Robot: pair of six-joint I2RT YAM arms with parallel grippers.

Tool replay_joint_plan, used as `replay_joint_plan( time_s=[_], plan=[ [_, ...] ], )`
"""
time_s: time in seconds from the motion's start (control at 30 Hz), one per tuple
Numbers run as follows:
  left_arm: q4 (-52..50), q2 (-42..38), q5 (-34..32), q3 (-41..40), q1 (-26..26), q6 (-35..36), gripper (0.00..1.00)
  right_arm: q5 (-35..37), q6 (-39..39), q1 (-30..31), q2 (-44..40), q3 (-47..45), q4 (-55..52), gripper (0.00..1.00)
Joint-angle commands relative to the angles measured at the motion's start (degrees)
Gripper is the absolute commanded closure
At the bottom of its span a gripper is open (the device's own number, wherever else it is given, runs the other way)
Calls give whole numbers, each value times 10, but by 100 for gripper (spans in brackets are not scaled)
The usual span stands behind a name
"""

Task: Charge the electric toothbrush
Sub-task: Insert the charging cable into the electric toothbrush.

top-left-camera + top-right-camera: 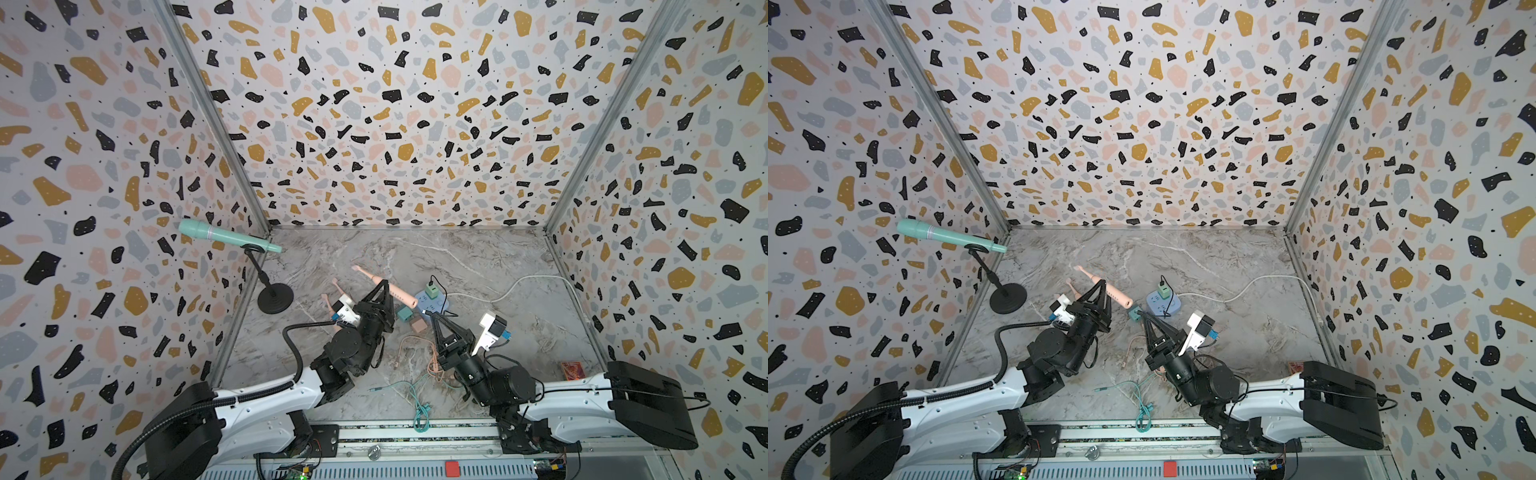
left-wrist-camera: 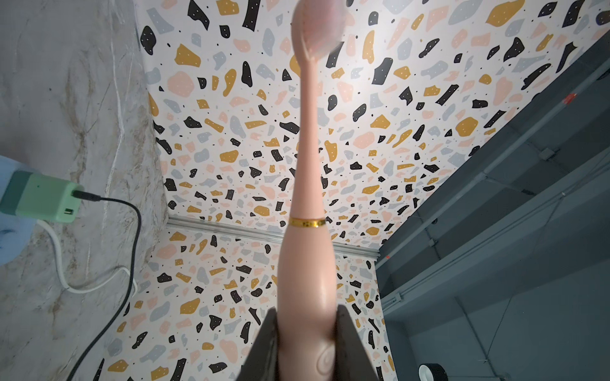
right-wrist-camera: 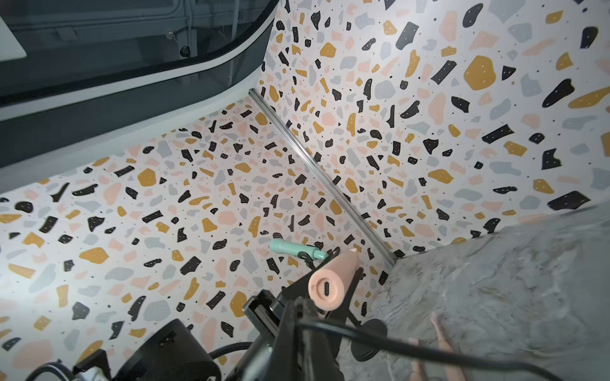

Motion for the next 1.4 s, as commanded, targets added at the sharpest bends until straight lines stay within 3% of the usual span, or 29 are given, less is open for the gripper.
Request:
replay_joint_plan(
  time_s=[0.0,1.37],
  plan=[
    [7,1,-20,10,-11,-29,100,24,-93,12,2,37,14,100],
    [79,29,-11,-3,-26,-21,100,58,-18,-8,36,54,-32,100]
  ],
)
